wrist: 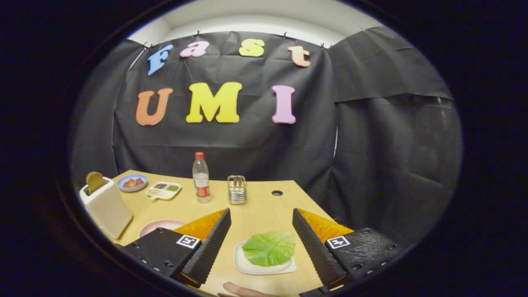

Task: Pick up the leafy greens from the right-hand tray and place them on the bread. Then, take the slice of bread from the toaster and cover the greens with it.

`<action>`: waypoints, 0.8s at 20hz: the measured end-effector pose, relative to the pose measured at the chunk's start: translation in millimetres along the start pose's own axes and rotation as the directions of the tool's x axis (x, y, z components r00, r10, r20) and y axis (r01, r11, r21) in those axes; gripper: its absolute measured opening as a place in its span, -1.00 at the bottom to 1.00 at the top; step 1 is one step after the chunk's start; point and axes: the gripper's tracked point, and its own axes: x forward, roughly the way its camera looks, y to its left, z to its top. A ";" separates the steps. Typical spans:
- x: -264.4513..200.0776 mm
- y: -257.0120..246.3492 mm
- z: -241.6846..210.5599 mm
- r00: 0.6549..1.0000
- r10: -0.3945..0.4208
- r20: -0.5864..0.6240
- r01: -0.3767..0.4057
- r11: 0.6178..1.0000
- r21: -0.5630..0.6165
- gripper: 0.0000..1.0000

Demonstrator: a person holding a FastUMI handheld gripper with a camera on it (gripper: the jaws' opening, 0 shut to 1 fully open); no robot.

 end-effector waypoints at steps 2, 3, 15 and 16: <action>26.0 -15.1 -20.2 0.998 -0.023 -0.053 0.022 1.000 -0.004 0.91; 37.1 -19.5 -28.7 0.997 -0.018 -0.077 0.017 1.000 -0.007 0.91; 117.9 -75.9 -111.8 0.942 -0.064 -0.331 0.118 0.982 0.148 0.81; 120.8 -72.5 -115.0 0.938 -0.045 -0.343 0.108 0.980 0.167 0.79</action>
